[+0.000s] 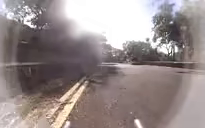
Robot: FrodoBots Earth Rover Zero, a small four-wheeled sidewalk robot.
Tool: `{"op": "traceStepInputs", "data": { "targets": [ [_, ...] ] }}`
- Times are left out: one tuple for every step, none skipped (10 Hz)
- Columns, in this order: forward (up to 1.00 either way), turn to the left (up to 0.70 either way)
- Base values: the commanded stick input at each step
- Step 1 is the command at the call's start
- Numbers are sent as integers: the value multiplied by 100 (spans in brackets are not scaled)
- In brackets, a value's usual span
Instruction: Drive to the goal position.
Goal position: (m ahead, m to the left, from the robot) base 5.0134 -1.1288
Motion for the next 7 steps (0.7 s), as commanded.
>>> {"op": "traceStepInputs", "data": {
  "targets": [
    [70,-3],
    [70,-5],
    [70,-7],
    [70,-9],
    [70,-11],
    [70,-13],
    [70,-15]
  ]
}}
